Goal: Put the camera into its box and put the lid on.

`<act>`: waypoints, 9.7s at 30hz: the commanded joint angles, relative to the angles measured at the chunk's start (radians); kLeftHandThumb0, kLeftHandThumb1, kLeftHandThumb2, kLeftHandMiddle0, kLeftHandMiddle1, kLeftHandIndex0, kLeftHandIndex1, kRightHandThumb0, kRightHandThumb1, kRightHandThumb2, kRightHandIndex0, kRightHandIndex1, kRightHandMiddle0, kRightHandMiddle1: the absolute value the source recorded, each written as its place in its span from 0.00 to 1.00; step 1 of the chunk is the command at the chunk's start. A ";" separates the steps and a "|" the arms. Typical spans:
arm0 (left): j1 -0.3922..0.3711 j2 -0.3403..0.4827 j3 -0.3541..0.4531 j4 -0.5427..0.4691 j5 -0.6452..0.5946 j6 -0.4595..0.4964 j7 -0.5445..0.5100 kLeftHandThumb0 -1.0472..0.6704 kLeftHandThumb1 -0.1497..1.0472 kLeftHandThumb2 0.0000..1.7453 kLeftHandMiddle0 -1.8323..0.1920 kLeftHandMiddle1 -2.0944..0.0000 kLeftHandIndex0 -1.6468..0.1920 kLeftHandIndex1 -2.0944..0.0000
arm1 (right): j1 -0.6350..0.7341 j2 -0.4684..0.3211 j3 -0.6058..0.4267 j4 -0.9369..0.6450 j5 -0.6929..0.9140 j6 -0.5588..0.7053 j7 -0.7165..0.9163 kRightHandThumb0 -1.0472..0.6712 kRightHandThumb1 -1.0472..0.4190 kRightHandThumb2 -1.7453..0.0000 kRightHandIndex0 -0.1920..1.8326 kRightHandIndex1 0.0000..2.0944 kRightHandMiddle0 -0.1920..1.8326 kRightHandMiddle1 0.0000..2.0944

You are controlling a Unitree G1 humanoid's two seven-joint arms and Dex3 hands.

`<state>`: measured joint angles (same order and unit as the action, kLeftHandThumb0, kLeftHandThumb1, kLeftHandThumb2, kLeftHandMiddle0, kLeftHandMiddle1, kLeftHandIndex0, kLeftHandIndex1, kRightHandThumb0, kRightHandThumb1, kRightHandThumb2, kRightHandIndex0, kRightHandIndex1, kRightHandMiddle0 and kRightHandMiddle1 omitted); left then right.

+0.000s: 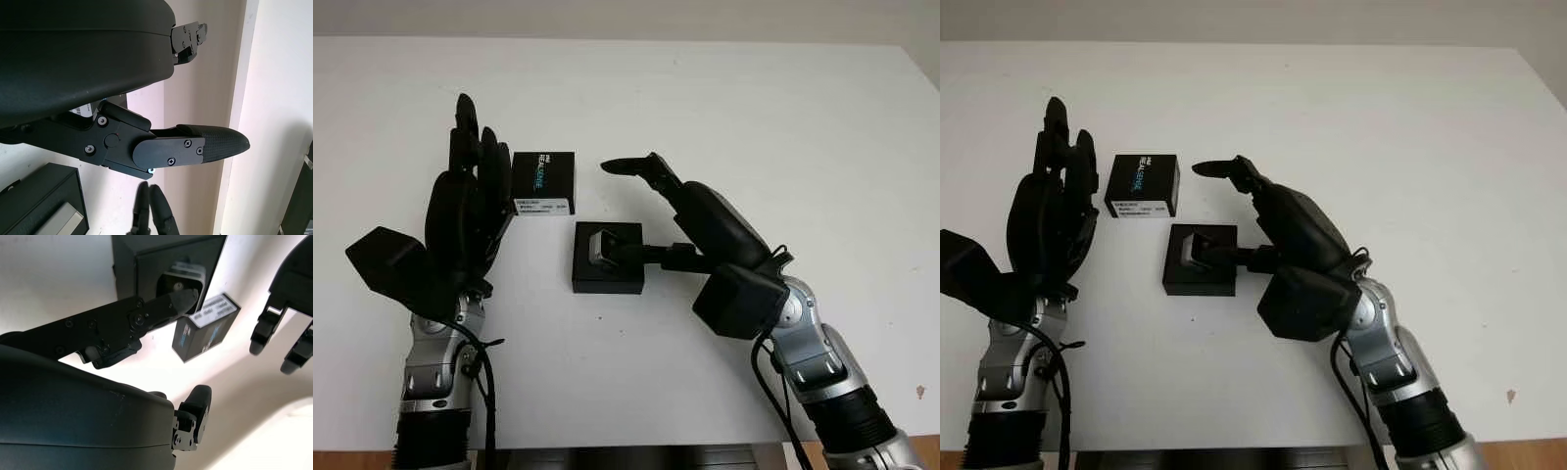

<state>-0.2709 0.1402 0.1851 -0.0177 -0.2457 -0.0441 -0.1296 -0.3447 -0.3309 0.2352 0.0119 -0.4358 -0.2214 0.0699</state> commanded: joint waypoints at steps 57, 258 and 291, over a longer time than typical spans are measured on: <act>-0.009 0.020 0.026 0.023 -0.006 -0.001 -0.030 0.18 1.00 0.26 1.00 1.00 1.00 1.00 | 0.105 0.118 0.029 -0.146 -0.028 0.224 0.091 0.30 0.03 0.97 0.16 0.05 0.06 0.56; 0.006 0.010 0.008 0.021 0.019 0.006 -0.014 0.18 1.00 0.26 1.00 1.00 1.00 1.00 | -0.256 -0.082 0.013 0.013 0.383 0.655 0.551 0.39 0.04 0.97 0.14 0.27 0.21 0.98; 0.010 0.005 0.009 0.017 0.020 0.002 -0.015 0.19 1.00 0.26 1.00 1.00 1.00 1.00 | -0.209 -0.090 0.041 0.002 0.288 0.576 0.566 0.42 0.04 0.97 0.10 0.36 0.20 0.94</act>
<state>-0.2698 0.1469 0.1966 0.0136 -0.2260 -0.0369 -0.1442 -0.5846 -0.4113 0.2657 0.0007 -0.1408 0.3542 0.6309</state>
